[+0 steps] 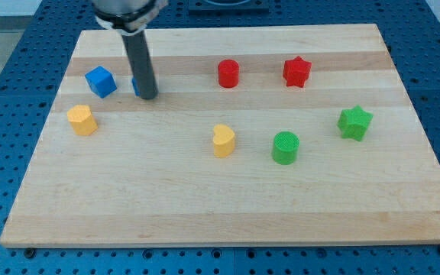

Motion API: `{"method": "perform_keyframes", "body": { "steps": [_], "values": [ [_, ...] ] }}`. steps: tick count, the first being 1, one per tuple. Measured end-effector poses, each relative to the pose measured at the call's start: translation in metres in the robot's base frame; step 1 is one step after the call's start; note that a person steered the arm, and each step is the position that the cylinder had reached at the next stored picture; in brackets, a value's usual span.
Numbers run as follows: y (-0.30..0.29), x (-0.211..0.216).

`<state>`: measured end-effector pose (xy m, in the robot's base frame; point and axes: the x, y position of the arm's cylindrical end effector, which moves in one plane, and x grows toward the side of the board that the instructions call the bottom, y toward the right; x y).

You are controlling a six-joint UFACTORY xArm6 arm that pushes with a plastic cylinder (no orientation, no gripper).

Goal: Push the blue triangle to the blue cube

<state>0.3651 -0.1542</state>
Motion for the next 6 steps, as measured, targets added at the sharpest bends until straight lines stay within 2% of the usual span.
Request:
{"method": "perform_keyframes", "body": {
  "steps": [1,2,4,6],
  "values": [
    [-0.003,-0.001],
    [0.027,-0.002],
    [0.046,-0.048],
    [-0.003,-0.044]
  ]
}}
